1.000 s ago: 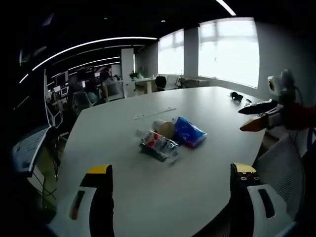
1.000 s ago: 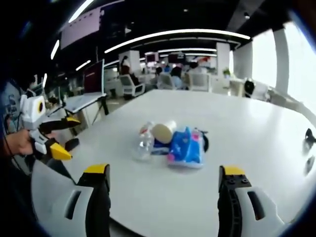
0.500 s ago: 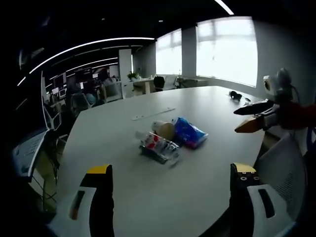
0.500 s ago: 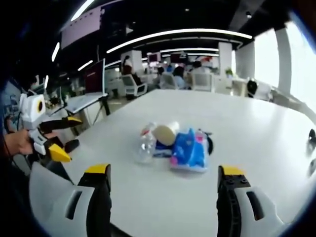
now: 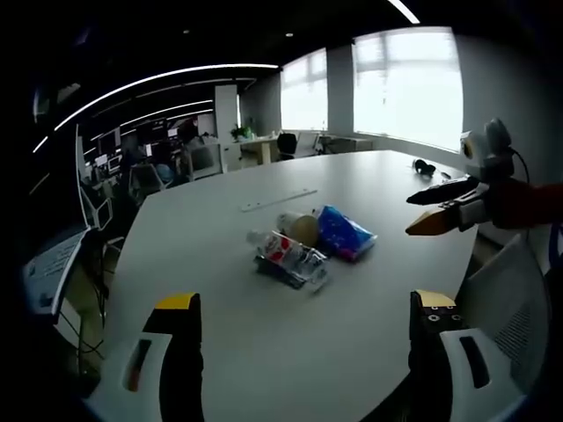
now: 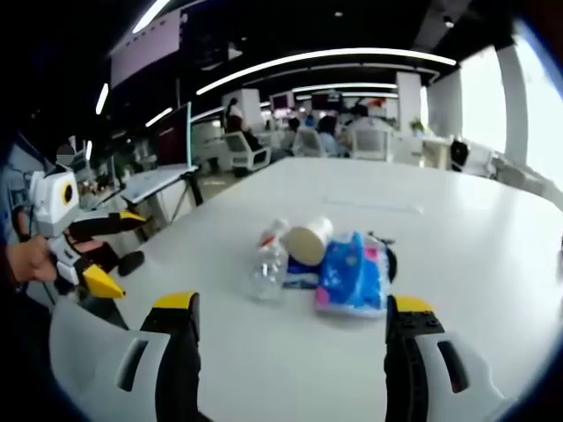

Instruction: Arrange the tabletop items into an orderly group along one side of the table until the central work area is clear of visible clutter.

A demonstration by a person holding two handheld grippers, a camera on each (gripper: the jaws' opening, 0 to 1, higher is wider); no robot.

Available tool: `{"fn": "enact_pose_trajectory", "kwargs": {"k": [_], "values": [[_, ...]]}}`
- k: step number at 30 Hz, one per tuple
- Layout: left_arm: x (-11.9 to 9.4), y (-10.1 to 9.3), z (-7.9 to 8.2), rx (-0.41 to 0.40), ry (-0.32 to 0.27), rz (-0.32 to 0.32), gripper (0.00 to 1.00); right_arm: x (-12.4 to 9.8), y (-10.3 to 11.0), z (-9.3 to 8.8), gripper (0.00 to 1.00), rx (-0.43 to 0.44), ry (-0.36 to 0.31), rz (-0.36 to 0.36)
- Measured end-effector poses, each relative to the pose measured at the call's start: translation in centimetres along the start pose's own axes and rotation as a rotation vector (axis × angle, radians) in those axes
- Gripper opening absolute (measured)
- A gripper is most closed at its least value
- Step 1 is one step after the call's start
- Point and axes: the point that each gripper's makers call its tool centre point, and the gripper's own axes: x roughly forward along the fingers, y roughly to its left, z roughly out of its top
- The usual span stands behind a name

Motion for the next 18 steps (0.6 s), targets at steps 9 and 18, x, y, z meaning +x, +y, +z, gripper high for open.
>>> {"fn": "enact_pose_trajectory", "kwargs": {"k": [9,18], "values": [[0.0,0.1,-0.4,-0.004,0.011,0.004,0.98,2.1,0.8,0.4,0.84,-0.017,0.010,0.031],[-0.2,0.5,-0.4,-0.008,0.007,0.016,0.97,3.6,1.0,-0.3,0.84,-0.017,0.035,0.046]]}}
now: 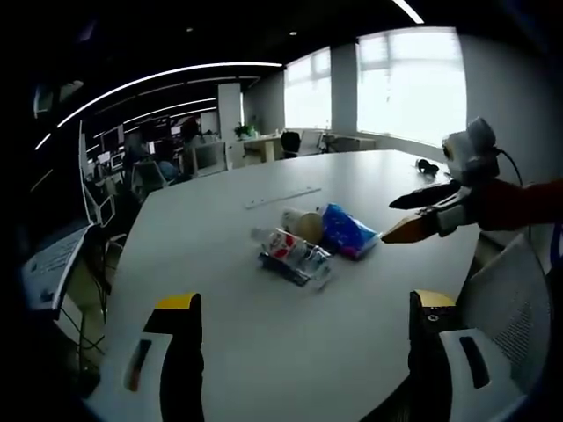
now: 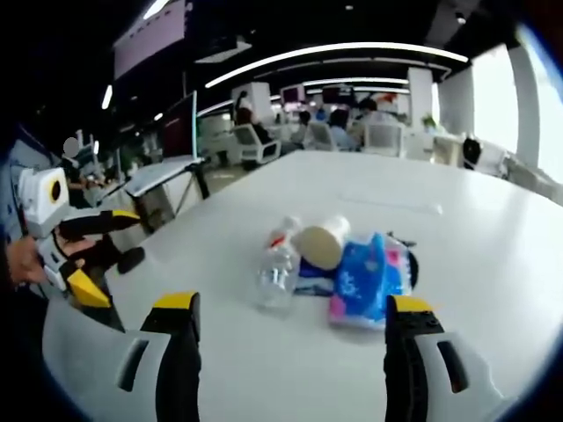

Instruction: Arrange the tabletop items into an orderly group along one side of the table until the central work area is clear of visible clutter.

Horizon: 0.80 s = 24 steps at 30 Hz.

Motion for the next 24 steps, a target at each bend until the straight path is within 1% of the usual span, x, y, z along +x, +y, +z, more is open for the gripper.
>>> {"fn": "enact_pose_trajectory", "kwargs": {"k": [5,10,16,24], "values": [[0.0,0.2,0.0,0.004,-0.001,0.012,0.97,0.7,-0.1,-0.2,0.83,0.009,0.011,0.004],[0.3,0.0,-0.2,0.000,0.009,0.000,0.97,1.5,-0.1,-0.4,0.83,0.016,0.019,0.009],[0.6,-0.2,-0.5,-0.002,0.018,-0.010,0.97,2.8,0.3,-0.5,0.83,0.012,0.030,0.020],[0.7,0.4,-0.7,-0.011,0.021,0.004,0.97,5.1,1.4,-0.4,0.80,-0.004,0.060,0.059]]}}
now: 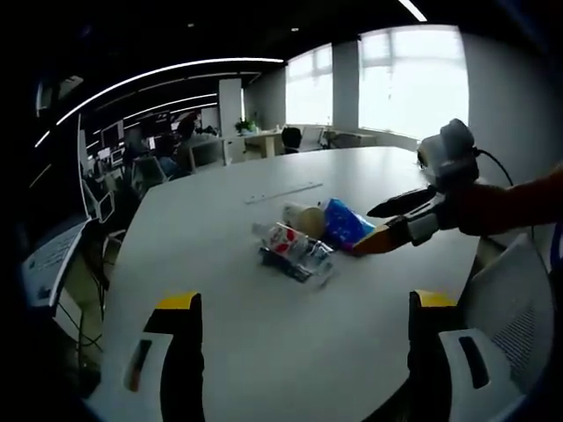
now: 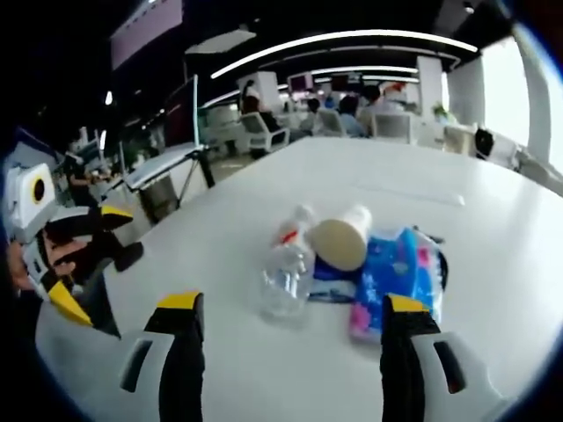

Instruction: Arrange the tabletop items into an orderly group along one side of the table until the central work area is clear of visible clutter.

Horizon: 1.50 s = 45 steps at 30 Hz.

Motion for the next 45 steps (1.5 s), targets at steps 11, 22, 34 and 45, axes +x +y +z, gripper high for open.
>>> {"fn": "enact_pose_trajectory", "kwargs": {"k": [11,22,34,45], "values": [[-0.1,0.7,-0.5,-0.023,0.000,0.019,0.97,3.0,1.4,0.2,0.79,-0.037,0.048,0.047],[-0.5,0.8,-1.0,-0.042,0.013,0.032,0.97,5.7,1.7,0.2,0.74,-0.052,0.115,0.069],[-0.5,1.2,-1.5,-0.056,0.015,0.039,0.97,7.5,1.5,-0.4,0.70,-0.057,0.178,0.053],[-0.4,1.8,-1.8,-0.066,0.017,0.044,0.97,8.4,0.6,-1.5,0.65,-0.036,0.239,-0.001]]}}
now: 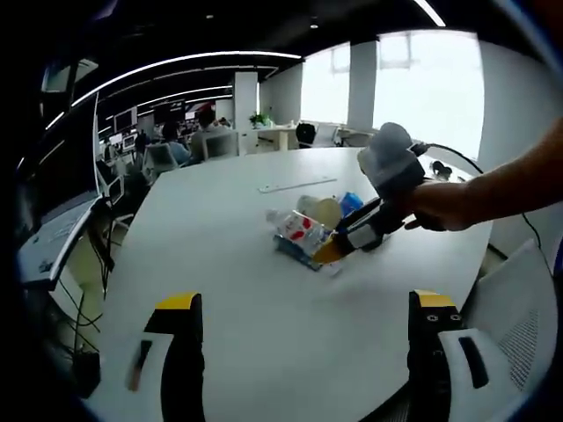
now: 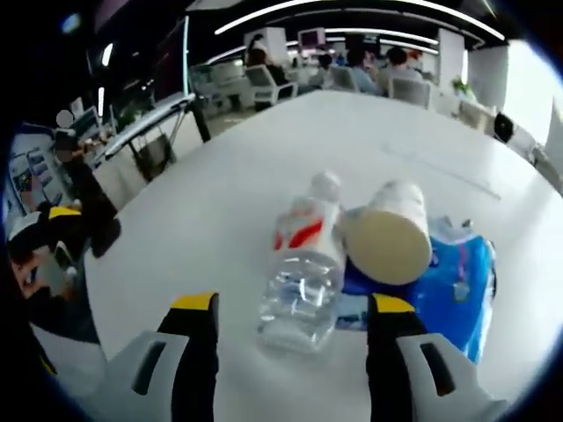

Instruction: Arrange the tabletop items into an orderly group along one side of the table until the central work area is clear of visible clutter.

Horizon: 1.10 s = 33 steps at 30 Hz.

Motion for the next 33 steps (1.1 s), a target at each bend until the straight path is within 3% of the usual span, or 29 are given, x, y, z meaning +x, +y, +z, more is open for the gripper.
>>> {"fn": "enact_pose_trajectory", "kwargs": {"k": [4,8,33], "values": [[0.0,0.1,-0.1,-0.004,0.001,0.002,0.97,0.3,0.0,0.0,0.63,0.001,0.008,-0.006],[0.1,0.1,-0.1,-0.014,-0.005,0.001,0.96,0.5,-0.2,-0.3,0.52,0.014,0.033,-0.019],[0.9,0.5,-0.9,-0.028,0.021,-0.001,0.96,2.0,-0.7,-1.6,0.50,0.010,0.132,-0.075]]}}
